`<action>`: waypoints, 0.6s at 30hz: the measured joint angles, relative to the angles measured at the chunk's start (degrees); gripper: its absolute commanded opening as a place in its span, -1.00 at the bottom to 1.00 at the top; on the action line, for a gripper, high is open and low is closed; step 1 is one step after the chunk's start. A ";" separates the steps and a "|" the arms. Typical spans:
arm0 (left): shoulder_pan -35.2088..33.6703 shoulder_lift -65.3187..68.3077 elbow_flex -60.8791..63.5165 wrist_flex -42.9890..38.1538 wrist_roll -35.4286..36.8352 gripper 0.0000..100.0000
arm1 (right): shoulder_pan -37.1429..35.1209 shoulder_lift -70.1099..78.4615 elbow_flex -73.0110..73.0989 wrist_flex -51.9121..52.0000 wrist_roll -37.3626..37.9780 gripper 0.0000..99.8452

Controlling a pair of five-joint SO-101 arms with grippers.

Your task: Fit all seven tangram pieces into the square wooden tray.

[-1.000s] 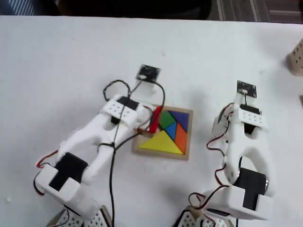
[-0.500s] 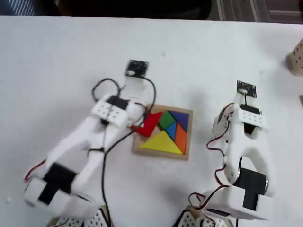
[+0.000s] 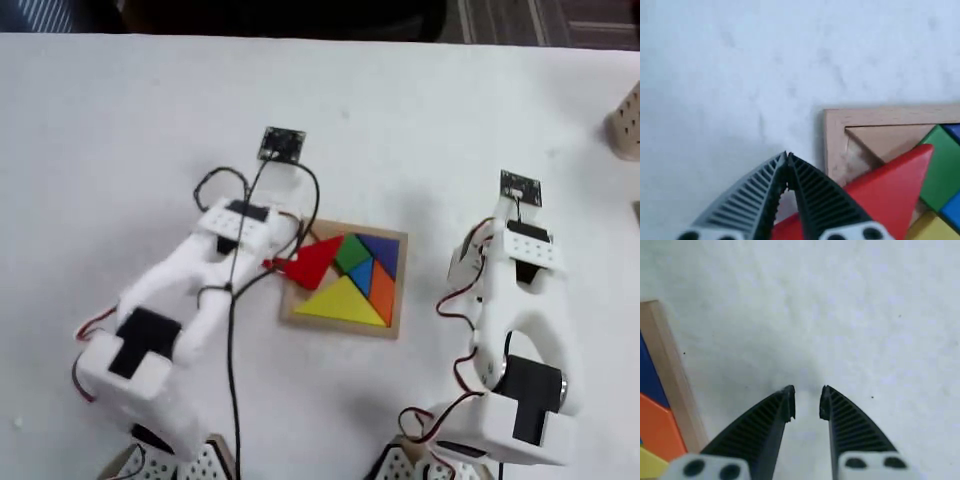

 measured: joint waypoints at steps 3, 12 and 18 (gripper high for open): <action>0.00 0.53 -2.90 6.95 -0.44 -0.95 | 0.00 0.00 0.00 0.00 0.00 -0.82; 0.00 0.88 -3.16 20.13 -0.35 -0.95 | 0.00 0.00 0.00 -0.53 0.00 -0.82; 3.34 0.88 -3.16 23.82 -0.35 -0.96 | 0.00 0.00 0.00 -0.53 0.00 -0.82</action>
